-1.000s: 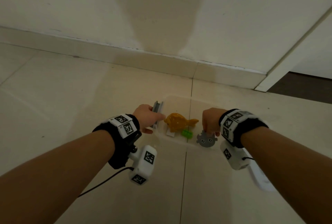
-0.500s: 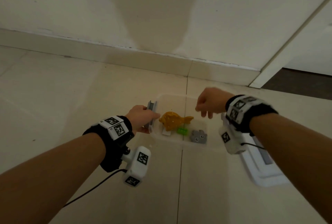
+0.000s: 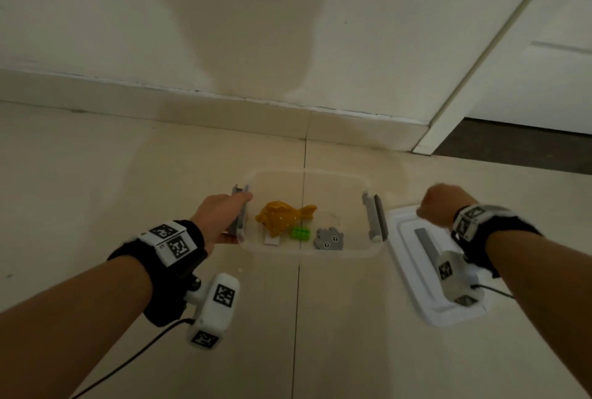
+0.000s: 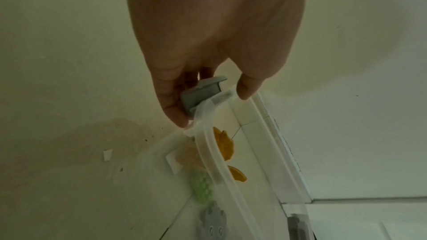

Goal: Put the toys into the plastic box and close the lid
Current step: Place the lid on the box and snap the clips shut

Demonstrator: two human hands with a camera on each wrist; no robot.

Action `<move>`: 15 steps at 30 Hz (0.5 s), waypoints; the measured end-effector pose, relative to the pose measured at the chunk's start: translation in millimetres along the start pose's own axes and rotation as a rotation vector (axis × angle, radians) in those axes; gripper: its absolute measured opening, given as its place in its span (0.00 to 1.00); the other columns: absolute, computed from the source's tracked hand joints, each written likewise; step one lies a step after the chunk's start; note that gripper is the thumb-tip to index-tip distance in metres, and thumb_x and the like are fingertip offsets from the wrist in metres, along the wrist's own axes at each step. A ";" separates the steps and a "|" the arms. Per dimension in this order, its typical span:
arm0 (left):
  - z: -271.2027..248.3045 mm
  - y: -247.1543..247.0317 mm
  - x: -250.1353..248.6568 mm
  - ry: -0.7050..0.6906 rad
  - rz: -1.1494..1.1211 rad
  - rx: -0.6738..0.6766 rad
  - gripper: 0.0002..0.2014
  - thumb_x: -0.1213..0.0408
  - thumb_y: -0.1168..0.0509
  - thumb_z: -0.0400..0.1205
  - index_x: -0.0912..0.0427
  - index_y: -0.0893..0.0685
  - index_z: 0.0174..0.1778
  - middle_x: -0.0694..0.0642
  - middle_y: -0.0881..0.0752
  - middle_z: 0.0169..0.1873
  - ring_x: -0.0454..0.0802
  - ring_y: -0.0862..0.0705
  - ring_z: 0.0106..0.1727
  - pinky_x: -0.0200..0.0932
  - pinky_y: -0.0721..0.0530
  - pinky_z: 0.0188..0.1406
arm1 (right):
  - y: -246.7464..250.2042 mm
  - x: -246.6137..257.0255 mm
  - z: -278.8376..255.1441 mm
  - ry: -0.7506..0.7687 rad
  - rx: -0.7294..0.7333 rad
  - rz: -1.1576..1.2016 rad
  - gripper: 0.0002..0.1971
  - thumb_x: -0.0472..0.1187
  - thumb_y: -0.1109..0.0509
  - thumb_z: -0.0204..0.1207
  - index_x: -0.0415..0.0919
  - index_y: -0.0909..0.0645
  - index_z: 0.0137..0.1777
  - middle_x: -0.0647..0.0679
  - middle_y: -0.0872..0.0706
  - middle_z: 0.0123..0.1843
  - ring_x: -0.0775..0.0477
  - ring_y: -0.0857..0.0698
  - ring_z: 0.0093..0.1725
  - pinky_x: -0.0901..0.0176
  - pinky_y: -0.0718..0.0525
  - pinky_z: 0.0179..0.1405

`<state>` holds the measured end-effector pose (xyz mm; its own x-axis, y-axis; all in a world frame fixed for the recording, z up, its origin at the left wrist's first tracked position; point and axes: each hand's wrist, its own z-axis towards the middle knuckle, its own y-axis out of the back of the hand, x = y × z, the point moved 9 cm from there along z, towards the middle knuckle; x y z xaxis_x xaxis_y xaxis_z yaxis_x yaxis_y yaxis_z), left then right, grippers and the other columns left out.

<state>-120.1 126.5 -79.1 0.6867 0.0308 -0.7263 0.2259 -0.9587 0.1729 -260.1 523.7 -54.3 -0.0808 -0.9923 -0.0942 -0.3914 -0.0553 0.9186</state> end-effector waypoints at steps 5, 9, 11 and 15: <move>9.0 0.0 0.7 -0.027 -0.020 -0.061 0.15 0.58 0.44 0.88 0.67 0.19 0.55 0.66 0.16 0.51 0.62 0.18 0.45 0.48 0.20 0.28 | -65.3 -25.9 -11.9 -0.085 0.191 -0.108 0.19 0.47 0.31 0.82 0.35 0.20 0.66 0.39 0.14 0.60 0.39 0.14 0.57 0.56 0.20 0.47; 13.2 -2.2 0.3 -0.034 0.002 -0.087 0.16 0.62 0.45 0.88 0.69 0.17 0.56 0.66 0.16 0.48 0.62 0.19 0.43 0.48 0.21 0.29 | -75.6 -30.7 -14.6 -0.111 0.181 -0.111 0.17 0.43 0.29 0.80 0.36 0.21 0.65 0.39 0.14 0.63 0.39 0.13 0.61 0.55 0.18 0.50; 14.9 -2.9 1.0 -0.032 0.000 -0.096 0.17 0.62 0.45 0.88 0.71 0.16 0.60 0.65 0.16 0.47 0.60 0.19 0.42 0.47 0.21 0.29 | -74.5 -29.9 -14.2 -0.107 0.153 -0.088 0.14 0.41 0.29 0.80 0.35 0.20 0.63 0.38 0.13 0.61 0.38 0.13 0.59 0.55 0.19 0.48; 18.2 -3.5 2.5 -0.029 -0.007 -0.099 0.19 0.61 0.45 0.88 0.70 0.16 0.64 0.65 0.16 0.49 0.60 0.18 0.43 0.46 0.20 0.29 | -74.8 -28.8 -19.4 -0.128 0.166 -0.058 0.20 0.46 0.22 0.75 0.35 0.20 0.61 0.38 0.13 0.60 0.38 0.13 0.59 0.54 0.17 0.50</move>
<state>-131.7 124.8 -93.7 0.6648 0.0279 -0.7465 0.2985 -0.9260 0.2312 -210.7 554.3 -112.9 -0.1657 -0.9651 -0.2030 -0.5437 -0.0824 0.8352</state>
